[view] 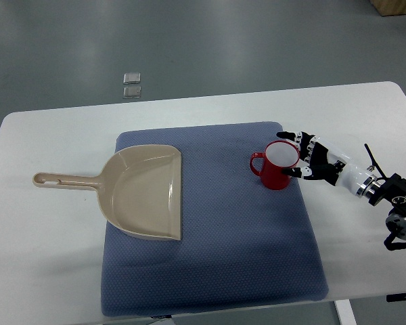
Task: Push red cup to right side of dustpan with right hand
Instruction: 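Lower the right hand and cup it against the red mug, then push the red mug with the right hand toward the dustpan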
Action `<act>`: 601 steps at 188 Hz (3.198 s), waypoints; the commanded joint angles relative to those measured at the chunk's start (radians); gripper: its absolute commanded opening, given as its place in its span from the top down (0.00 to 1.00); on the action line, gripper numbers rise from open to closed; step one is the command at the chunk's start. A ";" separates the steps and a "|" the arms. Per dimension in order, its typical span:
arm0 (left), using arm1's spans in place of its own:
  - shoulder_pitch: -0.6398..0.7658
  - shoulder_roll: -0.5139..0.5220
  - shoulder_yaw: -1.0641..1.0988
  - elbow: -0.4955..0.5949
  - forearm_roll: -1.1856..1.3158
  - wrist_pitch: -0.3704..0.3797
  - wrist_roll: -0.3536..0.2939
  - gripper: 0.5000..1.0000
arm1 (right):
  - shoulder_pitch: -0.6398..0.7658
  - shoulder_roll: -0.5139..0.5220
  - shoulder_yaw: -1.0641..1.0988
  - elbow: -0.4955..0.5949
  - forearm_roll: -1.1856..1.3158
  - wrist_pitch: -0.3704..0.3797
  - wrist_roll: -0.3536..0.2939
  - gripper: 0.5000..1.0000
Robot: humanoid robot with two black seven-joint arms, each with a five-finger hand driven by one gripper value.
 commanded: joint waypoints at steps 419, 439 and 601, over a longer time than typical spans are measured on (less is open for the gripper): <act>0.000 0.000 0.000 0.000 0.000 0.000 0.000 0.00 | -0.015 0.196 0.000 -0.035 0.004 -0.045 0.000 0.14; 0.000 0.000 0.000 0.000 0.000 0.000 0.000 0.00 | -0.015 0.200 -0.003 -0.035 0.004 -0.045 0.000 0.14; 0.000 0.000 0.000 0.000 0.000 0.000 0.000 0.00 | -0.015 0.275 -0.014 -0.031 0.004 -0.054 0.000 0.14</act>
